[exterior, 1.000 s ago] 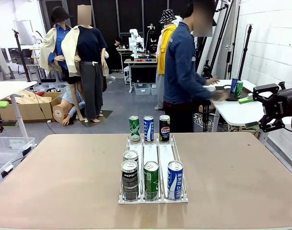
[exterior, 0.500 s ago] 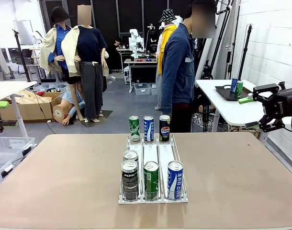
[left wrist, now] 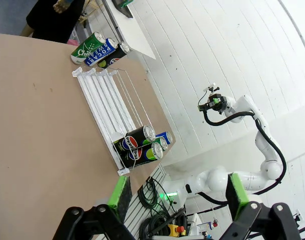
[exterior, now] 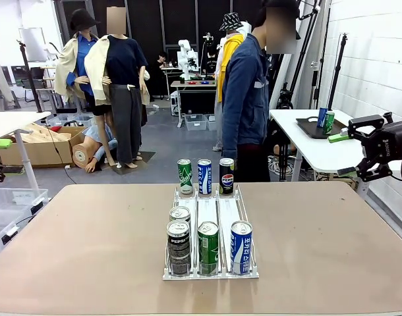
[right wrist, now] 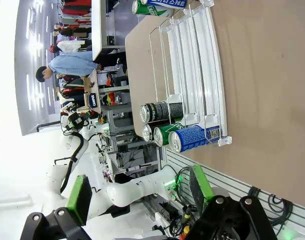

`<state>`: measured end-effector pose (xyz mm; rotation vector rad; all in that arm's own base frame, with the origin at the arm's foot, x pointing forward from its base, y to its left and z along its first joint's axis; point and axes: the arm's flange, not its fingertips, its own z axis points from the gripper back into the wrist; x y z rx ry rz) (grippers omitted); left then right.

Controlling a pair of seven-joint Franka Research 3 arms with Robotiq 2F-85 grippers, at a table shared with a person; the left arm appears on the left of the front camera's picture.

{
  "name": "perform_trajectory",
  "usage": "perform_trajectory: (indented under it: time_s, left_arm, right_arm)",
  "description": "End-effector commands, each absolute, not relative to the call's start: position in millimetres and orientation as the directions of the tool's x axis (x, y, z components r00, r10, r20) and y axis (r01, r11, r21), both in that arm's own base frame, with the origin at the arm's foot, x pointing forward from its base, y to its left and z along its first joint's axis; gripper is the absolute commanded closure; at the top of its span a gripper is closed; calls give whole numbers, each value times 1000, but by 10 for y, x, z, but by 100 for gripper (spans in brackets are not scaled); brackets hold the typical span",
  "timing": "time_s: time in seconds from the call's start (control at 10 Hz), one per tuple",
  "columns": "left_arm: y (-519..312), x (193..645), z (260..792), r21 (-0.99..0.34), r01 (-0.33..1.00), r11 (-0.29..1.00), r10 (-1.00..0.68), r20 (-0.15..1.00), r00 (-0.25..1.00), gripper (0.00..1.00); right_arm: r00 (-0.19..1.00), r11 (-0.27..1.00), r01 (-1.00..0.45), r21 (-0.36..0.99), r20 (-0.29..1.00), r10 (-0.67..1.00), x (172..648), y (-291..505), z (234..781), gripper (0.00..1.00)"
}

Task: Retrieve and hand over the desired beverage to the person.
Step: Place the picked can on the Handle tray extended by the person.

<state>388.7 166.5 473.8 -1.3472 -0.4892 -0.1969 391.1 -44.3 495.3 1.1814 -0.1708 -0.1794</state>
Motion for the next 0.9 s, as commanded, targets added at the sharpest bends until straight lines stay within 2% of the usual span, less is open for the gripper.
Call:
perform_trajectory:
  time_s: [0.0, 0.8]
  left_arm:
    - [1672, 3869, 4753, -881, 417, 222, 143, 453, 880, 0]
    - [1672, 3869, 4753, -881, 417, 222, 143, 453, 880, 0]
  right_arm:
    - [973, 378, 58, 924, 33, -229, 3908, -431, 4972, 0]
    - [973, 378, 58, 924, 33, -229, 3908, -431, 4972, 0]
